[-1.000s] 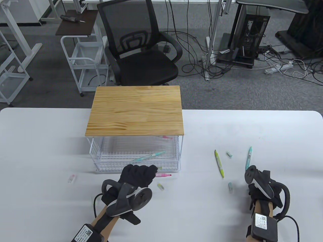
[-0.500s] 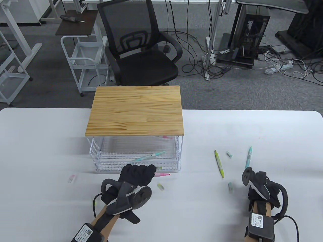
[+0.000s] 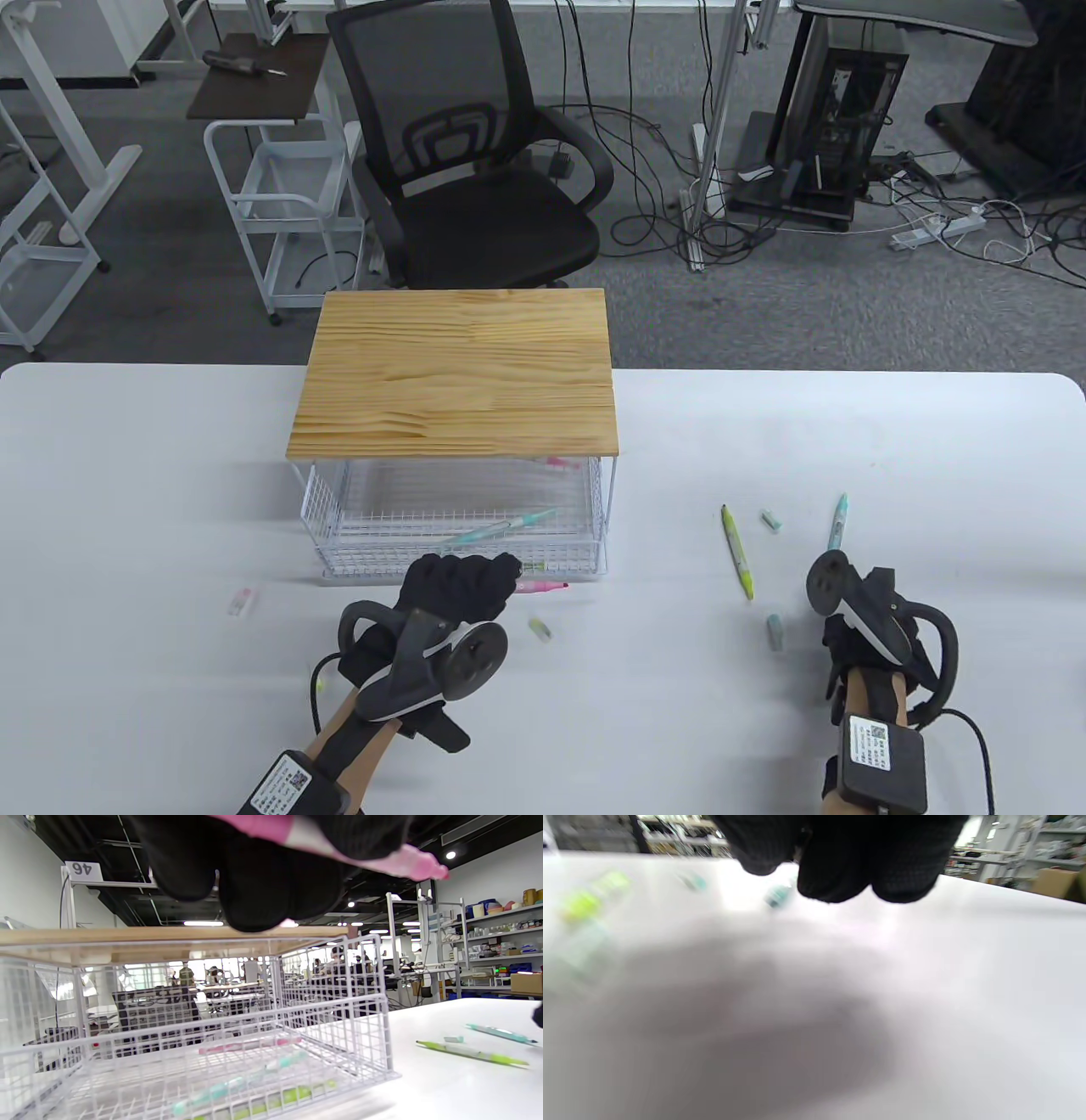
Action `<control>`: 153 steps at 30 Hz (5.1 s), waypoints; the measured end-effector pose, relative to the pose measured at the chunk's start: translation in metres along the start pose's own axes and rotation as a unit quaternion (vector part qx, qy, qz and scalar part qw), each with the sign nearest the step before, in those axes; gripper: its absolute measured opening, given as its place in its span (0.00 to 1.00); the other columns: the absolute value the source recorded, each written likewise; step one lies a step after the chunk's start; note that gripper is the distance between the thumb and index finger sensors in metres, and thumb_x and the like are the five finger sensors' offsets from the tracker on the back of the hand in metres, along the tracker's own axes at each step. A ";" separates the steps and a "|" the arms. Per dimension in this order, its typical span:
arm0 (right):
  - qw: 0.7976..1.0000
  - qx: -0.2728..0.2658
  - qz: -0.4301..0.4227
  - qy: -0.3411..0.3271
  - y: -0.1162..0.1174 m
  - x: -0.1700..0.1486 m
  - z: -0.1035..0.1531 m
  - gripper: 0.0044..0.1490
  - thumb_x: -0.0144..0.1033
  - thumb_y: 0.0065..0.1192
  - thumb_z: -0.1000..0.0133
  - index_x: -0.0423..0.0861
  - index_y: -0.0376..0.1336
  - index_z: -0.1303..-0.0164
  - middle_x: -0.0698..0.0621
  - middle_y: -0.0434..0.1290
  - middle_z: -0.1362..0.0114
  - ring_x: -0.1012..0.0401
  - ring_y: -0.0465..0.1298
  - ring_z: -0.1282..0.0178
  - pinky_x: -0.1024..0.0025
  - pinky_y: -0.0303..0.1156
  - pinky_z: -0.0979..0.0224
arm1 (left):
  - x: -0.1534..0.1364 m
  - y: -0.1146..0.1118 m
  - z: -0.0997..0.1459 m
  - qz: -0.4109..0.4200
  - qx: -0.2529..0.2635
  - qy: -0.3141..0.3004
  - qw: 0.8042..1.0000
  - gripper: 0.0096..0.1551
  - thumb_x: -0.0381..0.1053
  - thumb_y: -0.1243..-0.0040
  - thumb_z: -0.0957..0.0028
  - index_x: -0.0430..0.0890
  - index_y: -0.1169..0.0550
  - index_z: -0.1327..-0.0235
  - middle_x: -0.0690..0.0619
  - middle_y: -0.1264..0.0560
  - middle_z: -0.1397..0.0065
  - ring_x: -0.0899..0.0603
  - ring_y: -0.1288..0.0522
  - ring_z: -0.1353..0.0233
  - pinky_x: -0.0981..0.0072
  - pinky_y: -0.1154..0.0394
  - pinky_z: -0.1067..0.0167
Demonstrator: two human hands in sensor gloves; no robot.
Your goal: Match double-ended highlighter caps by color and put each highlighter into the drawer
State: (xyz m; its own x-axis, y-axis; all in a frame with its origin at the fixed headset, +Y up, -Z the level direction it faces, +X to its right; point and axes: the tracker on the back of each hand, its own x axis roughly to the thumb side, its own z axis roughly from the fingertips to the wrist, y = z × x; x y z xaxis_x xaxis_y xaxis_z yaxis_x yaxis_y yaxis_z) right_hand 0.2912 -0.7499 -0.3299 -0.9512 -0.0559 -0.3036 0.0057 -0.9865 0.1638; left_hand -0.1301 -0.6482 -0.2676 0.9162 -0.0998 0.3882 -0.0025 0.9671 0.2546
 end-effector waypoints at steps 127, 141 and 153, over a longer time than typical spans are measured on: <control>0.779 -0.088 -0.503 -0.364 -0.089 0.126 0.084 0.26 0.40 0.57 0.41 0.50 0.59 0.32 0.49 0.78 0.45 0.66 0.82 0.57 0.53 0.85 0.47 | -0.210 -0.061 0.045 0.108 -0.106 0.381 0.912 0.40 0.61 0.45 0.44 0.63 0.45 0.19 0.53 0.45 0.09 0.41 0.44 0.10 0.34 0.50 0.15; 0.780 -0.079 -0.505 -0.361 -0.088 0.124 0.079 0.26 0.40 0.57 0.40 0.50 0.59 0.32 0.48 0.78 0.44 0.66 0.82 0.56 0.53 0.85 0.45 | -0.255 -0.146 0.076 0.125 -0.263 0.489 0.823 0.44 0.61 0.46 0.44 0.56 0.48 0.17 0.49 0.43 0.13 0.42 0.40 0.16 0.43 0.39 0.18; 0.788 -0.080 -0.498 -0.354 -0.086 0.124 0.076 0.26 0.40 0.58 0.40 0.50 0.59 0.31 0.48 0.78 0.44 0.65 0.82 0.56 0.64 0.82 0.38 | -0.250 -0.162 0.059 0.060 -0.319 0.500 0.803 0.35 0.60 0.53 0.42 0.67 0.48 0.22 0.52 0.47 0.16 0.42 0.44 0.19 0.39 0.45 0.16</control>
State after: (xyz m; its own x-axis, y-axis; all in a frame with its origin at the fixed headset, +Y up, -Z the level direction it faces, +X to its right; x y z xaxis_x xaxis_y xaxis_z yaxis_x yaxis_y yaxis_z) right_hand 0.1495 -0.6599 -0.3098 -0.4422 0.8018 0.4018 -0.8667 -0.4973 0.0384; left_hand -0.3824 -0.7938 -0.3531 0.7886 -0.0680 -0.6111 -0.2011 0.9107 -0.3609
